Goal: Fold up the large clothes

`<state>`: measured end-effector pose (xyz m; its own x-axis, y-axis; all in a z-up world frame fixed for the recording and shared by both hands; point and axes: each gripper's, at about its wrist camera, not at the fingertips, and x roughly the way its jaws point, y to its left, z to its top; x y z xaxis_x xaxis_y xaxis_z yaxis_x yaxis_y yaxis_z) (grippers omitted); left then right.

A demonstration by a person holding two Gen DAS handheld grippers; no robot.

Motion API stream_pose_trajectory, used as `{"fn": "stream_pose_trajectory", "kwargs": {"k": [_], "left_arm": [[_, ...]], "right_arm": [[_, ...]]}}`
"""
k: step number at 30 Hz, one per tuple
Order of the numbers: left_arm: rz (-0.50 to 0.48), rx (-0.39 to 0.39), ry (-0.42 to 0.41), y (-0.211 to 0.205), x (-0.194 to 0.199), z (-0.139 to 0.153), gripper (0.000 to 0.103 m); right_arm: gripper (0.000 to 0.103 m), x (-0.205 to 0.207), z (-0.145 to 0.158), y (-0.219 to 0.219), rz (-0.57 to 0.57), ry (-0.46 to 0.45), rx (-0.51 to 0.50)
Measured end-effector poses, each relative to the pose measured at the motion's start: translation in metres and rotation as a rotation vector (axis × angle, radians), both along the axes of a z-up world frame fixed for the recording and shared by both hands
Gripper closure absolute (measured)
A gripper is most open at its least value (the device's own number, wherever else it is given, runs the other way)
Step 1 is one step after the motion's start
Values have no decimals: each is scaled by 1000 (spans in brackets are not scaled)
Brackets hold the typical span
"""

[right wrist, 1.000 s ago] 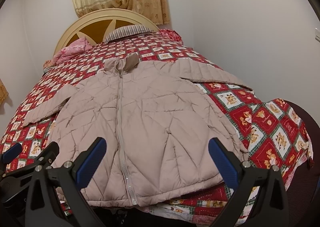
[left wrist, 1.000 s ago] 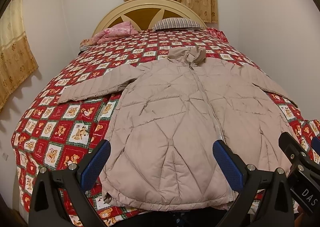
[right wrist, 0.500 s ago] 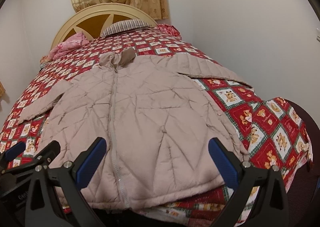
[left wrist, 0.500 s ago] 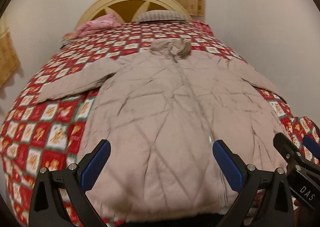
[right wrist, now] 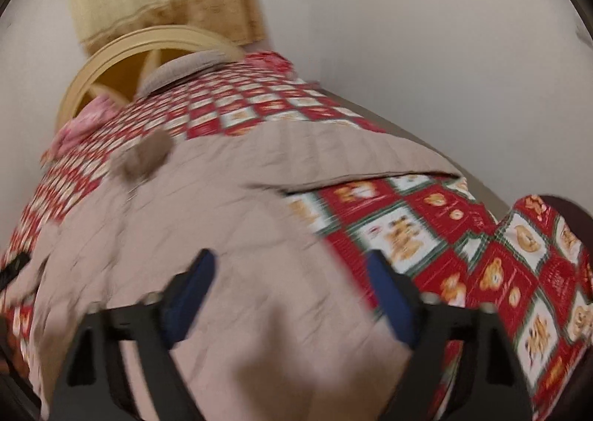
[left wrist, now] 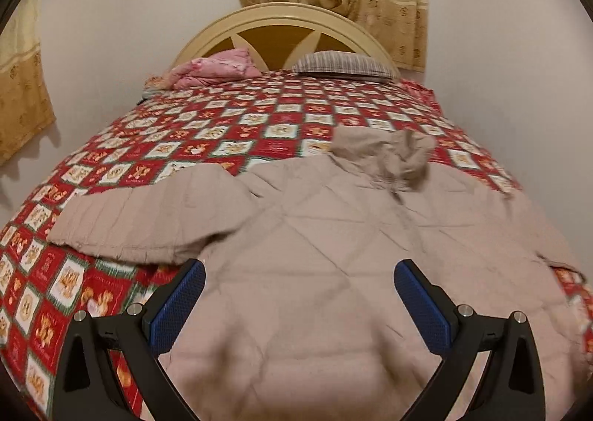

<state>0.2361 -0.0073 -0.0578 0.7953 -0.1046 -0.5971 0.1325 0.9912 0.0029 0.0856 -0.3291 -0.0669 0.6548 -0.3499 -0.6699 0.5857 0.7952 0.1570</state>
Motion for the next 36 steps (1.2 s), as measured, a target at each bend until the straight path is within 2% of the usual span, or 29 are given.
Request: {"fn": "stream_pose_trajectory", "kwargs": {"k": [2,3,4,7,9,13,17,25,26,27,28,29,32,36], "left_arm": [[37,58,-15,-3,10,-16,1],[48,72,-8,-3,14,-23,1],[48,71,12,-3,17,-31,1],[39,40,99,2,30,-54,1],[71,20,165,8,39,-69,1],[95,-36,220,16,47,-82,1],[98,-6,222,11,47,-84,1],[101,16,231,9,51,-87,1],[101,18,232,9,51,-87,1],[100,21,233,8,51,-87,1],[100,21,233,9,52,-87,1],[100,20,233,9,52,-87,1],[98,11,235,10,52,-87,1],[97,6,236,11,52,-88,1]], "right_arm": [[36,6,-9,-41,-48,1,79],[41,5,-17,-73,-90,-25,159],[41,4,-22,-97,-124,-50,215],[42,-6,-39,-162,-240,-111,344],[42,-13,-52,-200,-310,-161,428],[44,-19,-74,-240,-420,-208,534],[44,-8,-93,-261,-504,-190,578],[45,12,-102,-292,-605,-224,579],[49,13,-103,-296,-613,-227,580],[63,15,-104,-299,-623,-219,571],[82,17,-106,-304,-629,-207,565],[89,17,-107,-307,-623,-210,573],[93,12,-102,-312,-589,-247,565],[94,10,-59,-303,-494,-306,418]]}}
